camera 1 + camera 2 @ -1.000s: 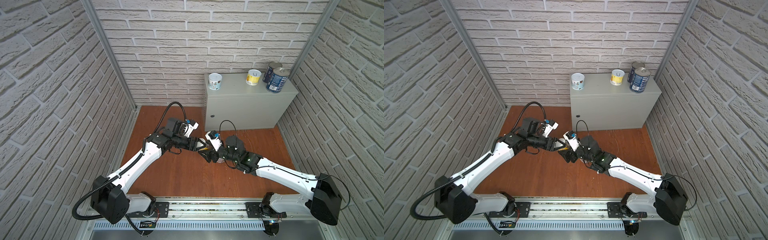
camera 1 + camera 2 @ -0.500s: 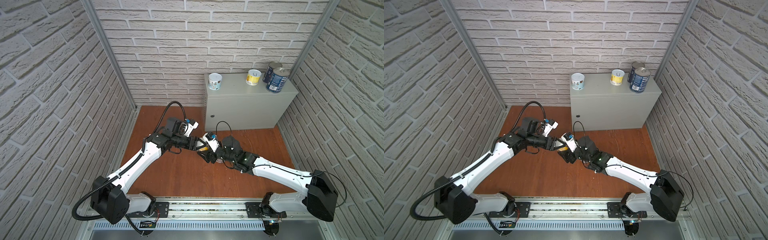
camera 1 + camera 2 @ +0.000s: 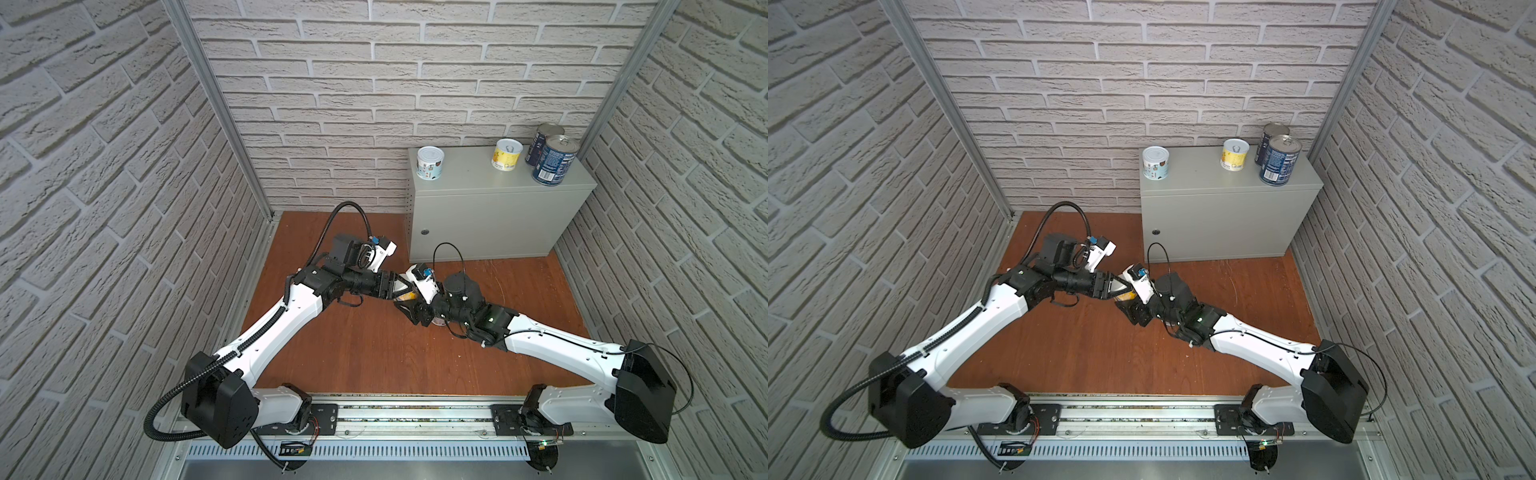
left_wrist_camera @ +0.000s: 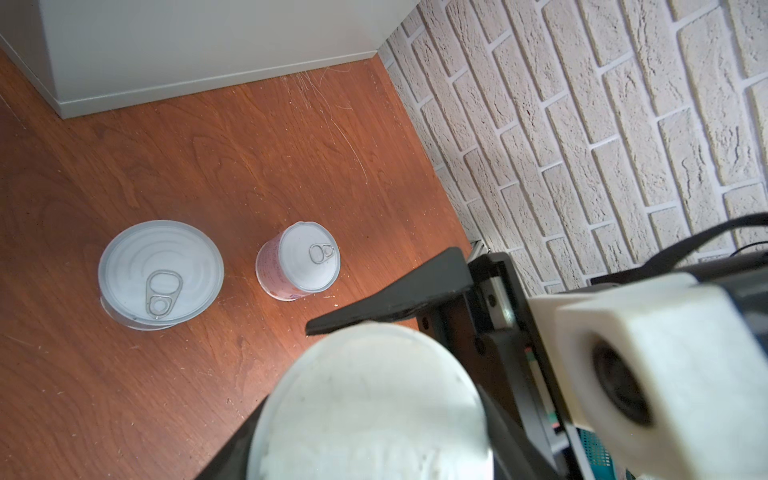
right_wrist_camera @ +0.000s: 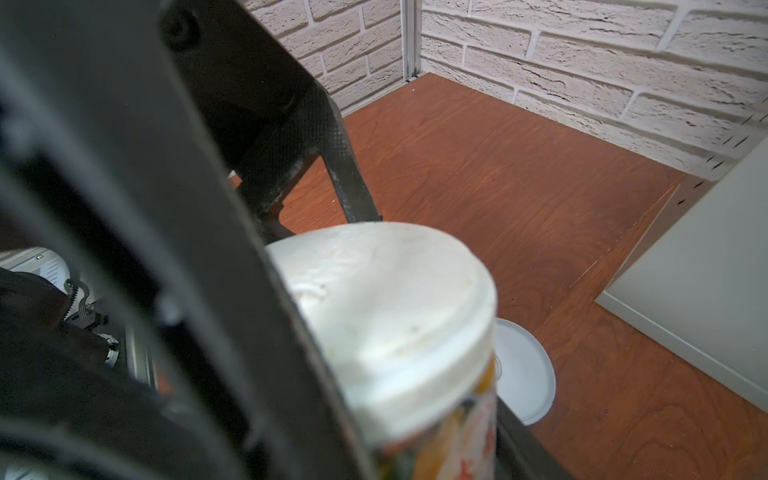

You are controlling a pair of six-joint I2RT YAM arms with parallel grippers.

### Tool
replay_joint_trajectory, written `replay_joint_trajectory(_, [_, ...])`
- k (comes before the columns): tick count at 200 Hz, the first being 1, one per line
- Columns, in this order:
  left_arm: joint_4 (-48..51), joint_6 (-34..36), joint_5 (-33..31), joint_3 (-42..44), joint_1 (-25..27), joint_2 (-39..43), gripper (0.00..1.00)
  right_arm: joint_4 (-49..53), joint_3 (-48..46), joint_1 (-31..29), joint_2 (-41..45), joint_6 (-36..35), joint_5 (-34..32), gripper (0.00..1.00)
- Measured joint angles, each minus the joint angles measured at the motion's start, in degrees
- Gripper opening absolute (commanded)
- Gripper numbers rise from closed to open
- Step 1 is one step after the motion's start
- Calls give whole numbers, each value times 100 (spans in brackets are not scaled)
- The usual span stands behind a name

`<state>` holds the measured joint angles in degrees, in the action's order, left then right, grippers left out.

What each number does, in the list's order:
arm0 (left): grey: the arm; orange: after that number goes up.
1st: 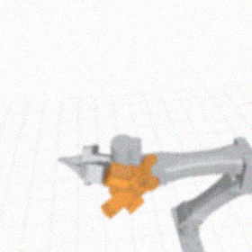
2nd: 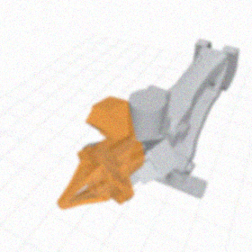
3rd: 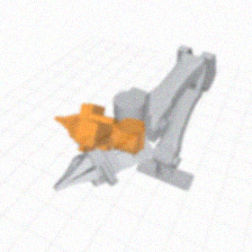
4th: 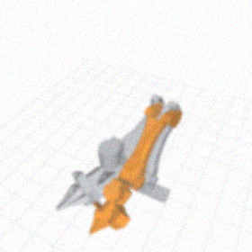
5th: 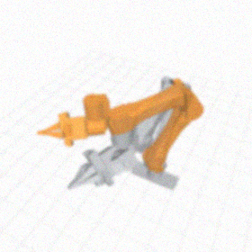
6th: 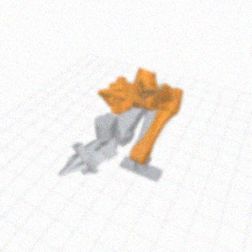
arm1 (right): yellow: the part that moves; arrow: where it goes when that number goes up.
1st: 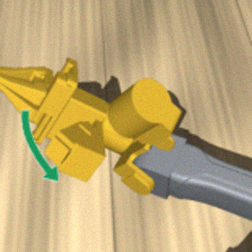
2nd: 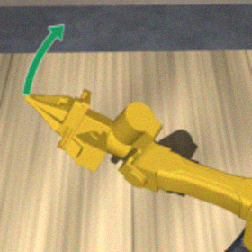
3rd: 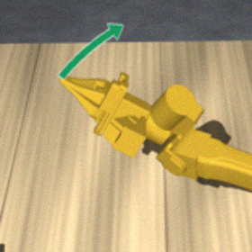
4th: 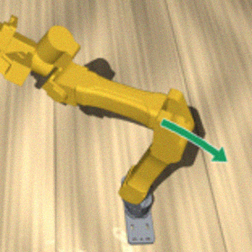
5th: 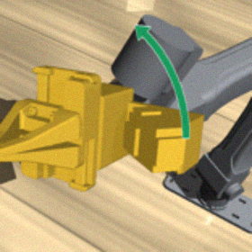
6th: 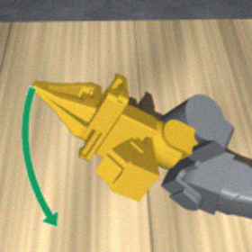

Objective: Place and organize the canned foods onto the counter
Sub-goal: 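Close the right gripper on the orange-labelled can while the left gripper holds it, then open and withdraw the left gripper while the right gripper carries the can away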

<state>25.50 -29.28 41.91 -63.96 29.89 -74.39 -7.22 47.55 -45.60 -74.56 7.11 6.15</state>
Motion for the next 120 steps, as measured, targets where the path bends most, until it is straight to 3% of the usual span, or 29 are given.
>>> replay_joint_trajectory(21, [-39, -28, 2, 31, 0, 0, 67, 13, 0, 0, 0, 15, -9, 59])
replay_joint_trajectory(37, [-92, -31, 0, 55, 0, 0, 80, 20, 0, 0, 0, 52, -15, 58])
replay_joint_trajectory(42, [-109, -48, 7, 61, 0, 0, 95, 22, 0, 0, 0, 90, -20, 58])
replay_joint_trajectory(45, [-111, -44, 2, 63, 0, 0, 98, 20, 0, 0, 0, 105, -33, 58])
replay_joint_trajectory(120, [-149, -103, -24, 94, -52, -2, 98, 39, 0, 0, 0, 269, -192, 55])
